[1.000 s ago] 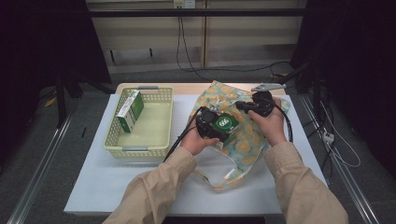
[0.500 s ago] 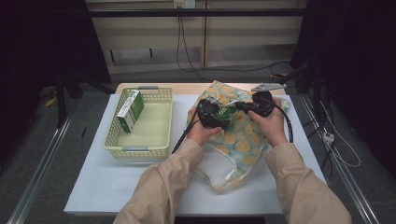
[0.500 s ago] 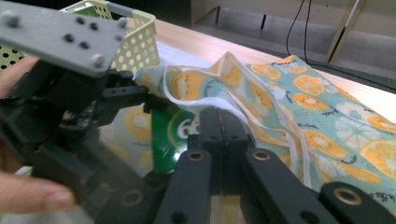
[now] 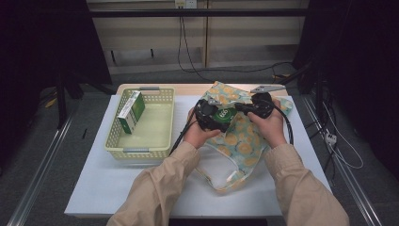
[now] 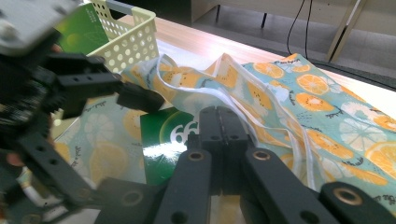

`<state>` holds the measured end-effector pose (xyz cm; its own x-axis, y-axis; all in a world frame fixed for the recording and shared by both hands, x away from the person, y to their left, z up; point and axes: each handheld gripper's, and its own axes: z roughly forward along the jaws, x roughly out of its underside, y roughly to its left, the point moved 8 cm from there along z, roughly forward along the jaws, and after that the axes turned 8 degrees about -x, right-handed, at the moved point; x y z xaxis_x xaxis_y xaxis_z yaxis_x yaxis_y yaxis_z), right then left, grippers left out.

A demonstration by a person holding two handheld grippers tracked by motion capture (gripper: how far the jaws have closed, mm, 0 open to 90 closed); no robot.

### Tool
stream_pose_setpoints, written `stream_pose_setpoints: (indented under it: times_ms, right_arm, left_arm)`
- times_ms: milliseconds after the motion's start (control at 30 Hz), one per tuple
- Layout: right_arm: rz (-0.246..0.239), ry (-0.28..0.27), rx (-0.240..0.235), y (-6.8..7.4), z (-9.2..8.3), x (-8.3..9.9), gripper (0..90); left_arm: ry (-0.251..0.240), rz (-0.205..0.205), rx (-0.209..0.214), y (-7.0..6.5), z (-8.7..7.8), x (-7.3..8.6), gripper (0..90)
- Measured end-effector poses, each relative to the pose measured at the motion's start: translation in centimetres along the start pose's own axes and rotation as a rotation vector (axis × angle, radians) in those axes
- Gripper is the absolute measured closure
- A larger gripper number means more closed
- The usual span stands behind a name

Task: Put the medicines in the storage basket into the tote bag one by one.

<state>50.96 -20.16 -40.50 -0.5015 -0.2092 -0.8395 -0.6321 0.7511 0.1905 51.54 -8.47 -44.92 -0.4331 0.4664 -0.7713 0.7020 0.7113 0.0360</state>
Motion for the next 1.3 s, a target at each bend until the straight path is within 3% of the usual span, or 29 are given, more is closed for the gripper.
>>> stream_pose_setpoints:
  times_ms: [67, 133, 200, 267, 300, 367, 433, 500, 533, 600, 700, 900, 1000, 1067, 1133, 1200, 1300]
  right_arm:
    - [0.000, -0.004, 0.000, 0.1, 0.0, -0.1, 90.0]
    - [-0.004, -0.002, 0.001, 0.1, 0.0, -0.1, 90.0]
    - [-0.003, -0.001, 0.002, 0.0, -0.1, 0.0, 90.0]
    - [-0.001, -0.004, 0.005, -0.1, -0.2, 0.0, 90.0]
    - [0.001, -0.003, 0.005, -0.2, -0.2, 0.0, 90.0]
    - [0.003, -0.001, 0.007, -0.3, -0.3, 0.1, 90.0]
    - [0.000, 0.001, 0.005, -0.2, -0.3, 0.1, 90.0]
    - [0.001, -0.002, 0.002, -0.2, -0.4, 0.1, 90.0]
    - [0.000, -0.001, 0.002, -0.2, -0.4, 0.1, 90.0]
    - [0.004, -0.001, 0.000, -0.1, -0.5, 0.0, 90.0]
    - [0.001, 0.003, -0.009, 0.0, -0.4, 0.1, 90.0]
    - [0.004, 0.005, -0.009, 0.0, -0.3, 0.3, 90.0]
    - [0.008, 0.002, -0.003, -0.1, -0.4, 0.2, 90.0]
    - [0.011, -0.003, 0.000, -0.2, -0.5, 0.2, 90.0]
    - [0.009, 0.001, 0.001, -0.2, -0.5, 0.2, 90.0]
    - [0.012, 0.001, 0.005, -0.2, -0.5, 0.2, 90.0]
    - [0.007, 0.001, 0.002, -0.1, -0.5, 0.2, 90.0]
  left_arm:
    - [0.013, -0.015, 0.010, -0.2, -0.9, 0.0, 11.1]
    - [0.024, -0.001, 0.040, -0.8, -1.9, 0.2, 15.5]
    - [0.034, 0.013, 0.074, -1.5, -2.5, 0.7, 30.8]
    - [0.061, 0.045, 0.065, -1.9, -2.9, 1.2, 43.2]
    - [0.071, 0.057, 0.083, -2.2, -2.9, 1.4, 50.8]
    - [0.092, 0.088, 0.088, -2.4, -2.6, 1.9, 71.3]
    - [0.124, 0.090, 0.102, -2.5, -1.8, 2.4, 84.1]
    - [0.141, 0.085, 0.104, -2.5, -0.8, 2.8, 90.0]
    - [0.141, 0.081, 0.078, -2.4, -0.3, 2.9, 90.0]
    - [0.121, 0.054, 0.094, -2.5, 0.6, 2.8, 90.0]
    - [0.092, 0.036, 0.078, -2.4, 1.8, 2.3, 90.0]
    - [0.041, -0.044, 0.017, -1.0, 3.5, 1.2, 90.0]
    - [0.034, -0.059, 0.019, -0.6, 3.5, 1.2, 90.0]
    - [0.033, -0.065, 0.046, -0.9, 3.1, 1.3, 89.5]
    - [0.046, -0.063, 0.071, -1.4, 2.4, 1.3, 80.2]
    - [0.062, -0.065, 0.105, -1.9, 1.4, 1.4, 62.3]
    - [0.094, -0.024, 0.142, -2.7, -0.7, 1.7, 41.1]
